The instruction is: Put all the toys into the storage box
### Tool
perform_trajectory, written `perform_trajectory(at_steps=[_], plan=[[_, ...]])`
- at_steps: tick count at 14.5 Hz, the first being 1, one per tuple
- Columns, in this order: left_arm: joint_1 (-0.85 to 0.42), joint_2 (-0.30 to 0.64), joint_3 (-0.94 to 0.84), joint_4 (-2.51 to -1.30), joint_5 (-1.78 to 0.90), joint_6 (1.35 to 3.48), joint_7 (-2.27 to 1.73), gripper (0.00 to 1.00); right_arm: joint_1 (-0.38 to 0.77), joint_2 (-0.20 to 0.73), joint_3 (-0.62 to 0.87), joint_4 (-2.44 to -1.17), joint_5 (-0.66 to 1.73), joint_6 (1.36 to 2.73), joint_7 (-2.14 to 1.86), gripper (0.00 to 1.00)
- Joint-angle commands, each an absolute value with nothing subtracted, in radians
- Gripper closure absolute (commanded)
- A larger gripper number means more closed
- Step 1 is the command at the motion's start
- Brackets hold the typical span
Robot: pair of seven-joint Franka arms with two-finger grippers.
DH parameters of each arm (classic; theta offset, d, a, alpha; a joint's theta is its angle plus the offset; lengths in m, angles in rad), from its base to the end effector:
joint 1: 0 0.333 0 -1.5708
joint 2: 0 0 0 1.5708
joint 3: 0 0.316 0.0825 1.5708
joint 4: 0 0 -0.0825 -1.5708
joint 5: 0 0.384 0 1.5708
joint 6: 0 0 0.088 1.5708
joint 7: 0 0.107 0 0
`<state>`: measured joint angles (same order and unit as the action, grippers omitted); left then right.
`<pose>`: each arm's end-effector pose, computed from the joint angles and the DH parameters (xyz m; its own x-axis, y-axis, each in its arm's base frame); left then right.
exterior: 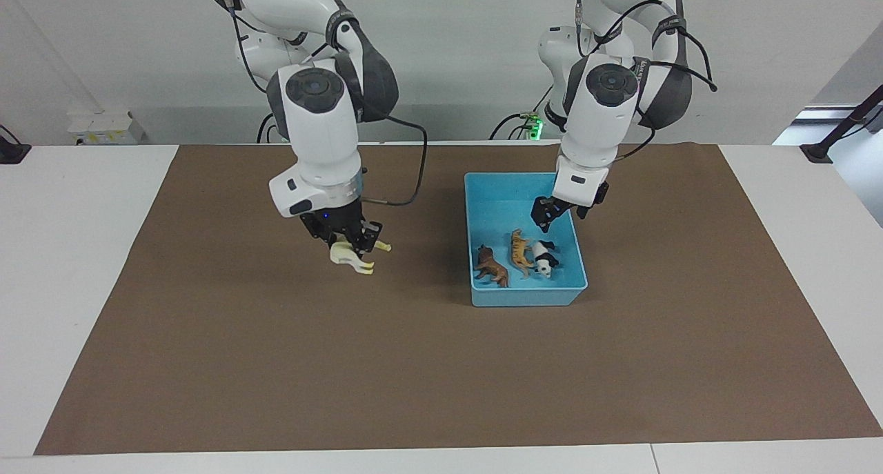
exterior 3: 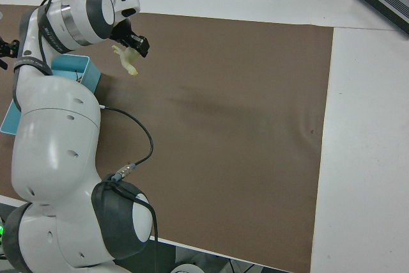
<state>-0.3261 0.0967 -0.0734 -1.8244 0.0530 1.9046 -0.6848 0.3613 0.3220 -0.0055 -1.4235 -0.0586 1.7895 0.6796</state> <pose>0.5435 -0.2240 0.4770 0.9643 0.2643 0.0142 0.2647 -0.9634 -0.0435 0.6234 0.2269 0.5183 0.9495 -0.3056 0.0712 -0.3076 -0.9513 0.0188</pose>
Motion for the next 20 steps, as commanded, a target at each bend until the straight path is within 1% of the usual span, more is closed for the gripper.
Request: perform_trajectory(at_steps=[1,4,6,8,10,12,13,14,16,17,18,20], plan=[[-0.319,0.067,-0.054,-1.841,0.067,1.93,-0.675,0.0,0.353,0.333,0.009,-1.384,-0.043,1.749,0.686,1.0],[-0.223,0.064,-0.051,-1.807,0.067,1.921,-0.521,0.0,0.414,0.34,0.008,-1.341,-0.048,1.736,0.757,1.0],[-0.131,0.06,-0.051,-1.772,0.067,1.898,-0.377,0.0,0.474,0.354,0.008,-1.304,-0.04,1.743,0.825,1.0],[-0.05,0.049,-0.048,-1.717,0.067,1.818,-0.202,0.0,0.581,0.391,0.002,-1.257,0.005,1.758,0.915,1.0],[0.021,0.025,-0.048,-1.654,0.067,1.728,-0.083,0.0,0.673,0.434,0.003,-1.214,0.006,1.814,0.985,1.0],[0.038,-0.023,-0.048,-1.643,0.067,1.662,-0.074,0.0,0.739,0.515,-0.002,-1.146,0.005,1.83,0.995,1.0],[0.037,-0.049,-0.048,-1.646,0.067,1.629,-0.072,0.0,0.786,0.585,-0.011,-1.093,-0.001,1.847,1.02,1.0],[0.037,-0.063,-0.049,-1.647,0.067,1.608,-0.074,0.0,0.819,0.632,-0.017,-1.077,-0.029,1.879,1.028,1.0],[0.037,-0.066,-0.051,-1.644,0.057,1.603,-0.075,0.0,0.831,0.664,-0.009,-1.078,-0.06,1.913,1.026,1.0],[0.032,-0.06,-0.051,-1.646,0.054,1.598,-0.075,0.0,0.836,0.664,-0.009,-1.081,-0.058,1.922,1.028,1.0],[0.026,-0.049,-0.051,-1.64,0.052,1.574,-0.075,0.0,0.841,0.661,-0.011,-1.084,-0.069,1.914,1.034,0.01],[0.026,-0.046,-0.051,-1.644,0.04,1.555,-0.074,0.0,0.856,0.661,-0.015,-1.085,-0.066,1.914,1.086,0.0]])
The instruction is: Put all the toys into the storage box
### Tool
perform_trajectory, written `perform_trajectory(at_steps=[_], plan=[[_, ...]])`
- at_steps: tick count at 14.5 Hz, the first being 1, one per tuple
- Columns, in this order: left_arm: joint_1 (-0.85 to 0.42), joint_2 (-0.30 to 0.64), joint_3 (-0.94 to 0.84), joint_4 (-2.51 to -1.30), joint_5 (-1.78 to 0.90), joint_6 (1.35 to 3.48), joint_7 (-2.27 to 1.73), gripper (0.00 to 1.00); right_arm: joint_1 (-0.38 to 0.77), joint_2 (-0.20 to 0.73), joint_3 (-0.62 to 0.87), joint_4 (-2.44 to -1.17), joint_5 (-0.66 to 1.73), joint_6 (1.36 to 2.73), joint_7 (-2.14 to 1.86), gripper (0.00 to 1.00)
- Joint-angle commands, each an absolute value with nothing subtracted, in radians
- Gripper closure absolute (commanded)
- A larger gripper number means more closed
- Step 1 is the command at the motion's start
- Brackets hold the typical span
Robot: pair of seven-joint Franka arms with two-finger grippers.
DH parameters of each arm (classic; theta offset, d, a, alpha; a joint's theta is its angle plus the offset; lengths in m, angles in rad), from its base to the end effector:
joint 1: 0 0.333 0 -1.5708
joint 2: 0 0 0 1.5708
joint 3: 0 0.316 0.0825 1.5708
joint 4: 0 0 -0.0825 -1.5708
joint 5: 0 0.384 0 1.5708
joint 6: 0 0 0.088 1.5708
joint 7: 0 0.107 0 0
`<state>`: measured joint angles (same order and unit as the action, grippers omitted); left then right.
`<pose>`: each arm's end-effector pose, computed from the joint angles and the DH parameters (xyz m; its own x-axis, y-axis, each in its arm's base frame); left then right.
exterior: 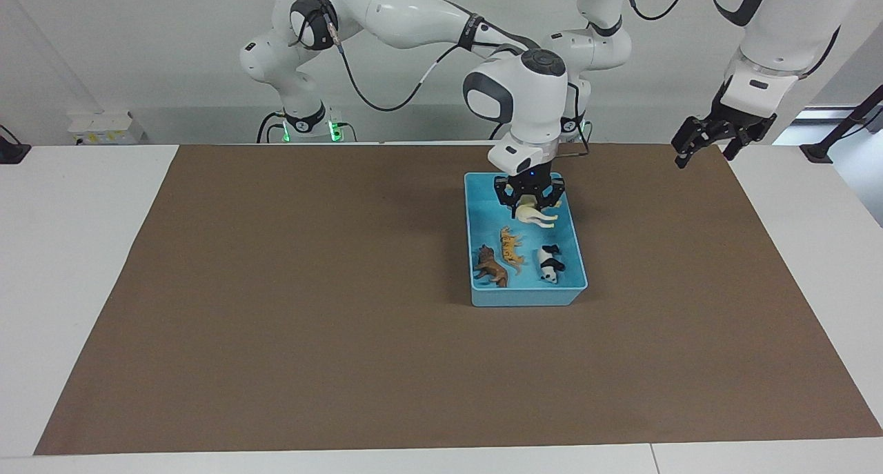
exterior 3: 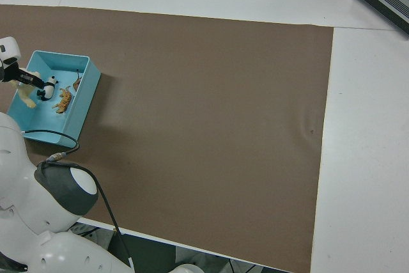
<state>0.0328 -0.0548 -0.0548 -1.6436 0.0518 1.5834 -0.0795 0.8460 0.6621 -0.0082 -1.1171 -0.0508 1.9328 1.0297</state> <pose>0.5379 -0.0072 0.6213 0.9984 0.0568 -0.0011 0.0566 -0.9969 -0.0550 0.5067 0.5603 0.4406 0.9757 -0.1795 0.1254 -0.1673 -0.9806 -0.1025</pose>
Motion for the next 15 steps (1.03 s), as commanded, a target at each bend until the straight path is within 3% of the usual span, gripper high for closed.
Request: perform_trajectory(at_steps=[1,6,10,15], plan=[[0.028,-0.057,-0.051,-1.664,0.04,1.565,-0.071,0.0,0.853,0.661,-0.014,-1.083,-0.066,1.913,1.103,0.0],[0.023,-0.057,-0.051,-1.694,0.04,1.603,-0.072,0.0,0.825,0.592,-0.053,-1.085,-0.11,1.859,1.132,0.0],[0.023,-0.041,-0.054,-1.671,0.038,1.588,-0.072,0.0,0.605,0.462,-0.055,-1.166,-0.101,1.813,0.885,0.0],[0.023,-0.04,-0.055,-1.674,0.005,1.657,-0.071,0.0,0.392,0.414,-0.058,-1.255,-0.103,1.792,0.499,0.0]])
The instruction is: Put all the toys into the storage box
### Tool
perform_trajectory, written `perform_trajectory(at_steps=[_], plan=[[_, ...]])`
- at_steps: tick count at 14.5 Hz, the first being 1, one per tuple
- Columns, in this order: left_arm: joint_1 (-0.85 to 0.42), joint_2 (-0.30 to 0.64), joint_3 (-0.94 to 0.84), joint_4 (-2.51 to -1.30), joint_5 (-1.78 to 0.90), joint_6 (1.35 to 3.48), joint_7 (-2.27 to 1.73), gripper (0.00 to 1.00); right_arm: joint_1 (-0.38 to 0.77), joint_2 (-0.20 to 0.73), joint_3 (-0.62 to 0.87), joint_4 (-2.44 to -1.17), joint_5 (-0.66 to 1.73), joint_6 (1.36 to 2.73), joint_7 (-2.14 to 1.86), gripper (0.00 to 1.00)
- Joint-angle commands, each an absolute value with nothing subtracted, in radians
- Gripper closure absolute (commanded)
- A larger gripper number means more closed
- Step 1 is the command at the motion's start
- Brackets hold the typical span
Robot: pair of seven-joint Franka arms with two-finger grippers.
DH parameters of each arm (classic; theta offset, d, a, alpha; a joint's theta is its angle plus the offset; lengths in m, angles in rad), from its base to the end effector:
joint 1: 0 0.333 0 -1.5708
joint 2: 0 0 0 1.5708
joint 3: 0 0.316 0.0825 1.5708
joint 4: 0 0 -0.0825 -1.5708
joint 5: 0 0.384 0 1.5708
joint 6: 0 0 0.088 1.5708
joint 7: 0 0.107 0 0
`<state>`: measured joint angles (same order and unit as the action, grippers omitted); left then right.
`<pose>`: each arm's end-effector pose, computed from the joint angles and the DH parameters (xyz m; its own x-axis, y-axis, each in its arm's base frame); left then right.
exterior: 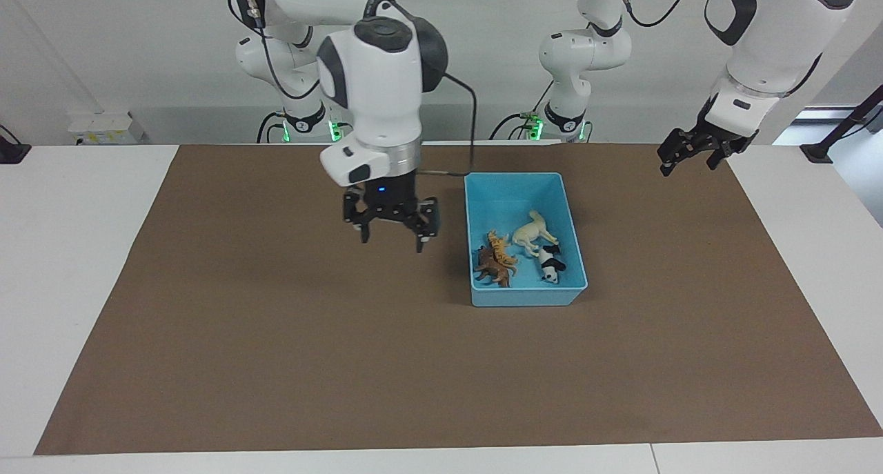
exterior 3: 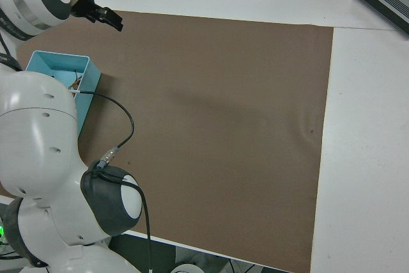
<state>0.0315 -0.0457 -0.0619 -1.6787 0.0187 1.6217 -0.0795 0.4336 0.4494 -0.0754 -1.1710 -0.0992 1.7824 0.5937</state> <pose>0.5430 -0.0153 0.6029 0.9988 0.0482 -0.0097 0.0480 -0.9986 -0.0223 0.6571 0.2502 0.5551 0.9568 -0.2043 0.2066 -0.2128 -0.9769 0.0191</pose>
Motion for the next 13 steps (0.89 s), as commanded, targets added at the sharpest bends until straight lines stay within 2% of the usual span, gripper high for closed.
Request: perform_trajectory(at_steps=[1,7,13], plan=[[0.023,-0.04,-0.055,-1.677,0.005,1.667,-0.071,0.0,0.352,0.404,-0.058,-1.282,-0.103,1.79,0.43,0.0],[0.023,-0.043,-0.057,-1.68,-0.02,1.657,-0.06,0.0,0.192,0.278,-0.057,-1.497,-0.1,1.784,0.221,0.0],[0.021,-0.044,-0.057,-1.684,-0.021,1.644,-0.008,0.0,0.078,0.149,-0.086,-1.586,-0.025,1.749,-0.029,0.0]])
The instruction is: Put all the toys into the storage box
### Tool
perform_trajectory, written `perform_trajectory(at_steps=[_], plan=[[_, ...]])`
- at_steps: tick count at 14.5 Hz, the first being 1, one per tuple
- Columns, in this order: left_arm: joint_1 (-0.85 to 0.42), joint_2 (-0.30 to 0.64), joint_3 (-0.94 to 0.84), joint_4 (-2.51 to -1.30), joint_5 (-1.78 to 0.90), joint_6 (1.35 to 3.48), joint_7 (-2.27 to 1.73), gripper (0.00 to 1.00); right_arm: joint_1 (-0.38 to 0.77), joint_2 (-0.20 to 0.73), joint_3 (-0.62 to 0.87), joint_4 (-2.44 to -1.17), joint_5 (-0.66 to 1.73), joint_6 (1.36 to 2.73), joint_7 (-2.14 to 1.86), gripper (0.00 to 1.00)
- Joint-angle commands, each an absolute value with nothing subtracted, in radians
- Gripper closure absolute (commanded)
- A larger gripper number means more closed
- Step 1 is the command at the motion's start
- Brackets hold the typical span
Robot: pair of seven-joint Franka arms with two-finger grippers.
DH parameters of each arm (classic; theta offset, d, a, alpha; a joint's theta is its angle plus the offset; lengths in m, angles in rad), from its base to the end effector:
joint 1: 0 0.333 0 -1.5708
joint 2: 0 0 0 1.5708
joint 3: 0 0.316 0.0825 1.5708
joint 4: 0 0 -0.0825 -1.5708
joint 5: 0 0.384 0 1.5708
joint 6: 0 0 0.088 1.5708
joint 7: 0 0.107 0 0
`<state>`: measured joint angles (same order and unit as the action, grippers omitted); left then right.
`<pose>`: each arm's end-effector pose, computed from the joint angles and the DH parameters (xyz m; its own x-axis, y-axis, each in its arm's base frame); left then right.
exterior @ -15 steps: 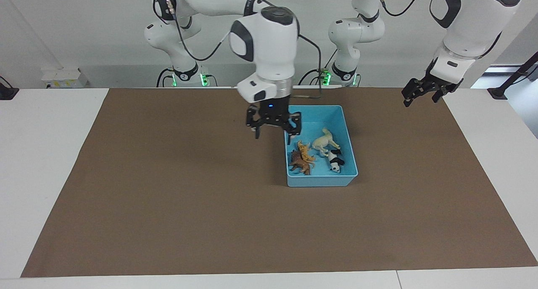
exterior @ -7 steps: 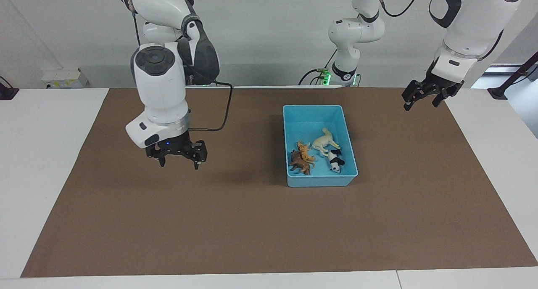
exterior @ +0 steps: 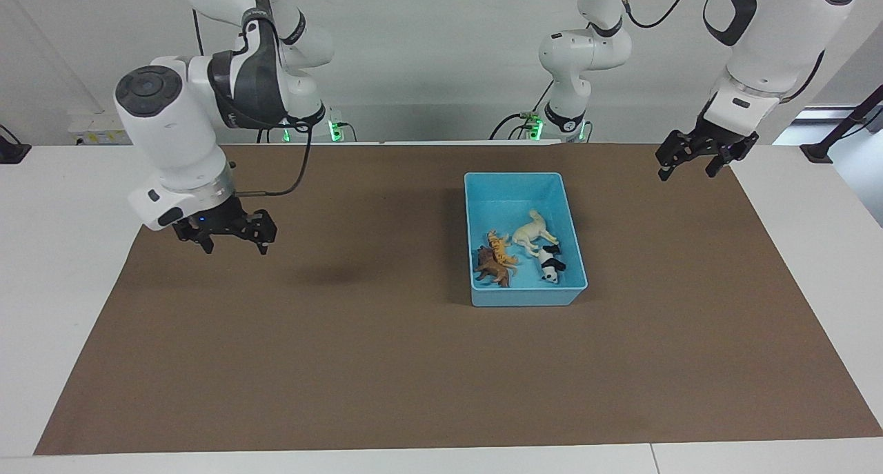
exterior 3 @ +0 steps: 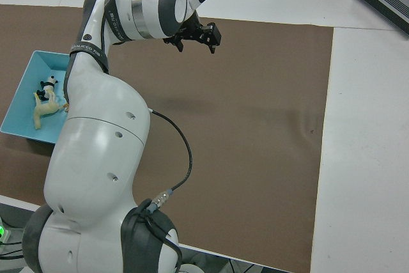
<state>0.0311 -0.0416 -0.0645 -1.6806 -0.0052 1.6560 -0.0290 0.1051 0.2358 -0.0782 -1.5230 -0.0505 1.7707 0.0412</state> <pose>0.5475 -0.0195 0.6028 0.9999 -0.0039 0.0168 -0.0040 -1.0000 0.0030 0.6356 0.0176 0.5249 0.9999 -0.0018 0.0149 -0.0028 -0.9977 0.0672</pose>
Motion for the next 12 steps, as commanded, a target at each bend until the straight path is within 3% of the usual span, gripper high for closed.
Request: perform_trajectory(at_steps=[1,6,9,12], plan=[[0.021,-0.044,-0.057,-1.684,-0.021,1.637,-0.006,0.0,0.078,0.117,-0.112,-1.586,-0.022,1.709,-0.053,0.0],[0.02,-0.046,-0.057,-1.684,-0.02,1.617,-0.002,0.0,0.04,-0.041,-0.12,-1.604,0.003,1.536,-0.057,0.0],[0.02,-0.049,-0.058,-1.686,-0.021,1.62,0.0,0.0,0.034,-0.097,-0.12,-1.67,0.003,1.539,-0.06,0.0],[0.006,-0.049,-0.057,-1.686,-0.021,1.632,-0.002,0.0,0.017,-0.08,-0.118,-1.646,0.002,1.589,-0.06,0.0]])
